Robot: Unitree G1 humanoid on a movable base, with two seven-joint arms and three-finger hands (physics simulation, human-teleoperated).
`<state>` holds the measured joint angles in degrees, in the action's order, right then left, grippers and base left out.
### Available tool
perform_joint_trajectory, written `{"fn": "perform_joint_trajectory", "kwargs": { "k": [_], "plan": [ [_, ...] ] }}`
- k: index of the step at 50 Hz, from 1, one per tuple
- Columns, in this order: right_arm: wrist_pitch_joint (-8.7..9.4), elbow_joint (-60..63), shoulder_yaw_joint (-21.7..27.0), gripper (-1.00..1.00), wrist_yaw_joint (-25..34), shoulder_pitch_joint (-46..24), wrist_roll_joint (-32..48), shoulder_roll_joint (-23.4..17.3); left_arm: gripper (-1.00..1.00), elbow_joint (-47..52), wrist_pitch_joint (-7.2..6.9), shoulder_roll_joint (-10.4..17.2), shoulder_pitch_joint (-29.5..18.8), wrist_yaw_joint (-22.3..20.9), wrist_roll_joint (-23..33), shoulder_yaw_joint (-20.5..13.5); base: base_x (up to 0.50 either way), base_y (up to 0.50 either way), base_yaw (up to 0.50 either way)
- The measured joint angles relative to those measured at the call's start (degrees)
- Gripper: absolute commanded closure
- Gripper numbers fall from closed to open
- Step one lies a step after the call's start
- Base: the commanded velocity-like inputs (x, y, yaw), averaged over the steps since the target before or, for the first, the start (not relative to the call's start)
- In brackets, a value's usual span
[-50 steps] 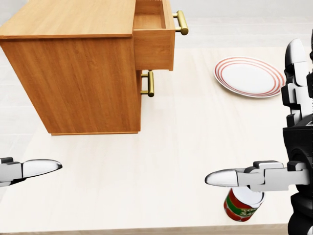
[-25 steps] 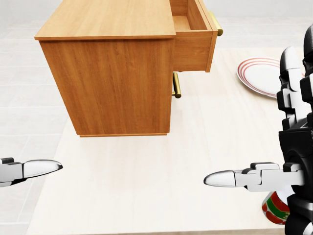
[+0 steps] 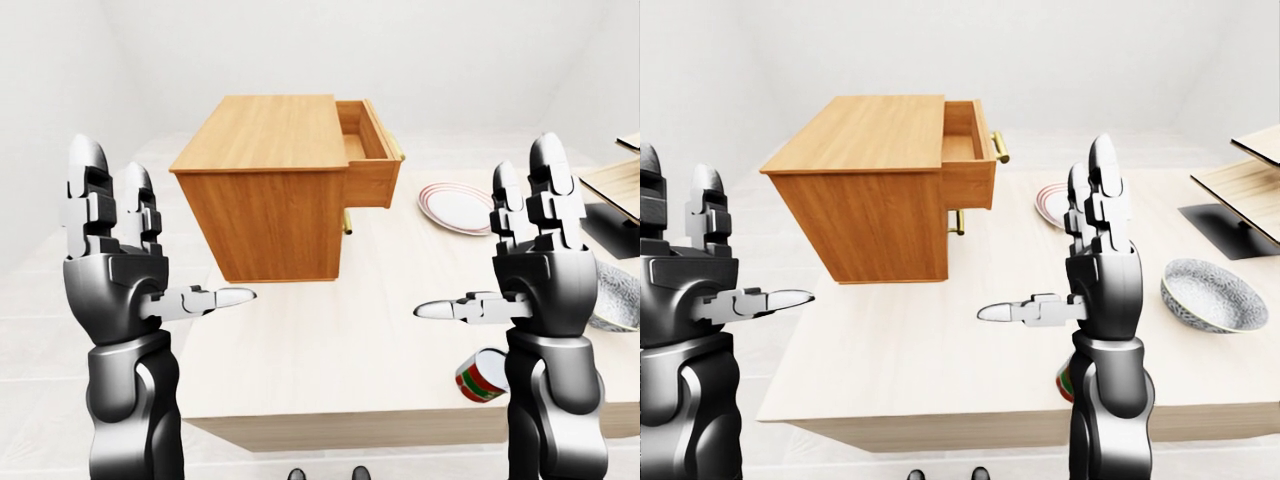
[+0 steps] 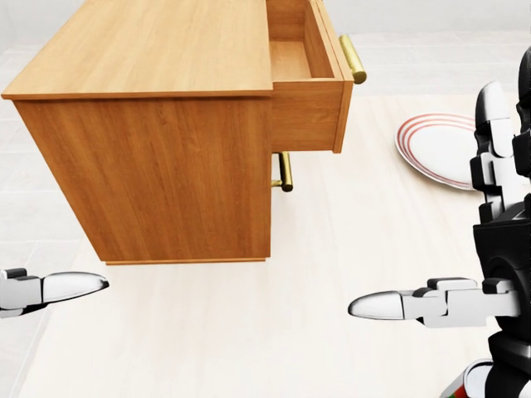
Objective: Close the top drawer of the cabinet.
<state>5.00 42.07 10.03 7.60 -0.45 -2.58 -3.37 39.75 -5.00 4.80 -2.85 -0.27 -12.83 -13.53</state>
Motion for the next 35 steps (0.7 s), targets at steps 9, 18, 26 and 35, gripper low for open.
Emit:
{"fn": "perform_joint_trajectory", "kwargs": {
  "k": [9,18,26,35],
  "plan": [
    [0.00,-0.57,-0.05,-1.00,0.01,0.36,0.03,0.08,-1.00,-0.07,0.00,-0.06,-0.06,-0.11,0.08,0.08,0.20,-0.13,0.00],
    [0.00,-1.20,-0.40,-1.00,0.06,0.71,0.39,0.00,-1.00,-0.19,0.00,-0.11,-0.05,-0.22,0.16,0.18,0.24,-0.15,0.00],
    [0.00,-1.64,-0.78,-1.00,0.36,0.96,0.93,0.03,-1.00,-0.47,0.00,-0.11,-0.08,-0.28,0.25,0.19,0.26,0.00,0.00],
    [0.00,-2.05,-1.12,-1.00,0.71,1.21,1.55,0.08,-1.00,-0.69,0.00,-0.10,-0.03,-0.34,0.36,0.23,0.29,0.02,0.00]
  ]
}}
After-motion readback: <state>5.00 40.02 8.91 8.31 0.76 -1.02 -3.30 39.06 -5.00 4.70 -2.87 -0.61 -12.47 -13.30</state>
